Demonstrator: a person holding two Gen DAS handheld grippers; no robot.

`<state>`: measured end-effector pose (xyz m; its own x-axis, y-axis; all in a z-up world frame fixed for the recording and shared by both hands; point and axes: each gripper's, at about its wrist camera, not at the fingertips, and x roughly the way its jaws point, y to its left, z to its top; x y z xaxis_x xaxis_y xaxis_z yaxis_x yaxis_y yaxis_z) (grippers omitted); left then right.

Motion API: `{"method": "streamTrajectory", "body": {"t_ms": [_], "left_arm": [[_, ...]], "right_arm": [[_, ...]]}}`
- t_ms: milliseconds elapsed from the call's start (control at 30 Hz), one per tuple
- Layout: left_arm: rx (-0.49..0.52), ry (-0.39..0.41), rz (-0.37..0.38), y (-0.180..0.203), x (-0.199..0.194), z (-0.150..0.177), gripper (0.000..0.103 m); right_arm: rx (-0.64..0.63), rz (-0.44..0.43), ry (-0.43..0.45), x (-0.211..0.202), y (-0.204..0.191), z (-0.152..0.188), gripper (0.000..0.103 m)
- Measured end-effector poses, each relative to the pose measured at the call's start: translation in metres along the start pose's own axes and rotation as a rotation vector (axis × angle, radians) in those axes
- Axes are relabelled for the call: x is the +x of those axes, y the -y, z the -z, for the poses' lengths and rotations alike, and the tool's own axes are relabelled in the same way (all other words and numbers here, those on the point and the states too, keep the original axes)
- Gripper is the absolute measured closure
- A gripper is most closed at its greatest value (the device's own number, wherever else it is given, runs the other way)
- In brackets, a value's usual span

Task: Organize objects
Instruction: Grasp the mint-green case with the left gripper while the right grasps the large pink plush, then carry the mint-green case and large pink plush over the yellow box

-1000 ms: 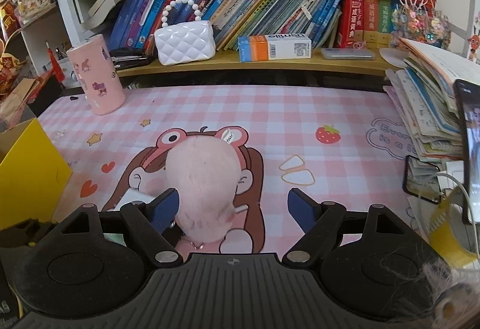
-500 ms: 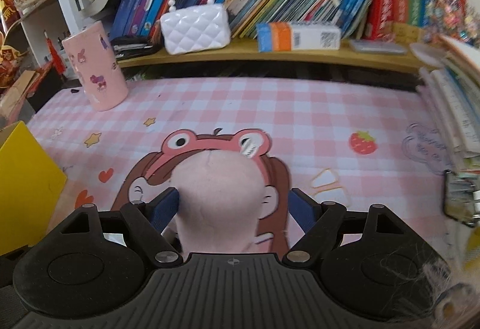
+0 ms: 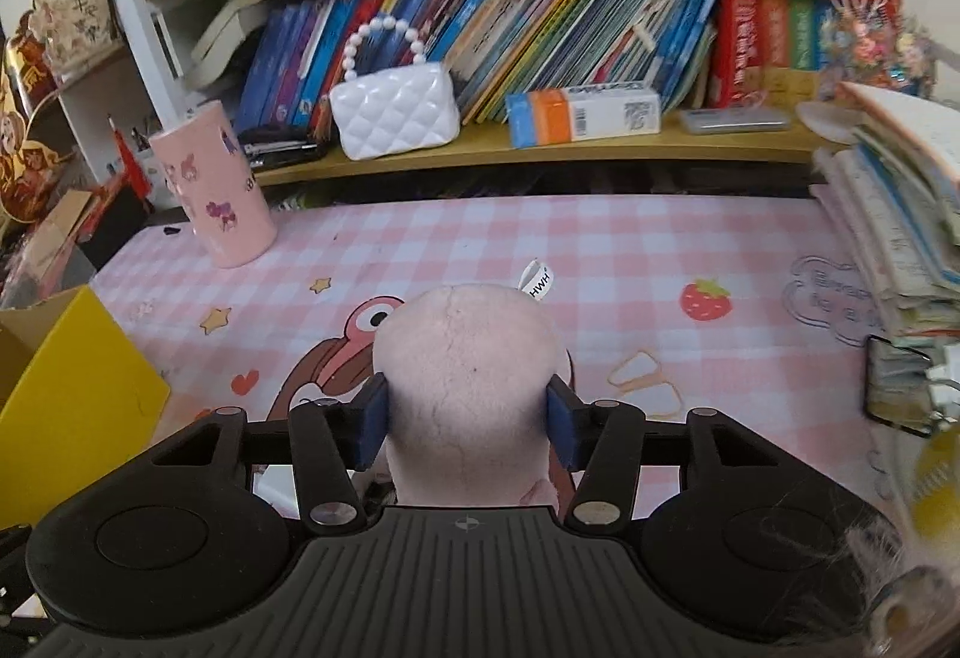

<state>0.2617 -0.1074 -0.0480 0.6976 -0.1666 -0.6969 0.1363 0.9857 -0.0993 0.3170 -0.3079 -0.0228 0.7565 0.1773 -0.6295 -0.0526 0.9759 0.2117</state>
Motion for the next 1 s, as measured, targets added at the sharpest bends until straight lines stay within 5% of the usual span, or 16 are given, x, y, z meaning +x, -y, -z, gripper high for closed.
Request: {"method": "streamTrajectory", "body": {"t_ms": [667,1000], "left_arm": [[0.029,0.032,0.127,-0.025,-0.09,0.042,0.034],[0.056,0.028,0.131,-0.074,-0.128,0.071,0.034]], "right_arm": [[0.003,0.072,-0.011,-0.117,-0.052,0.091,0.053],[0.035,0.099,-0.054,-0.141,-0.103,0.132,0.053]]}}
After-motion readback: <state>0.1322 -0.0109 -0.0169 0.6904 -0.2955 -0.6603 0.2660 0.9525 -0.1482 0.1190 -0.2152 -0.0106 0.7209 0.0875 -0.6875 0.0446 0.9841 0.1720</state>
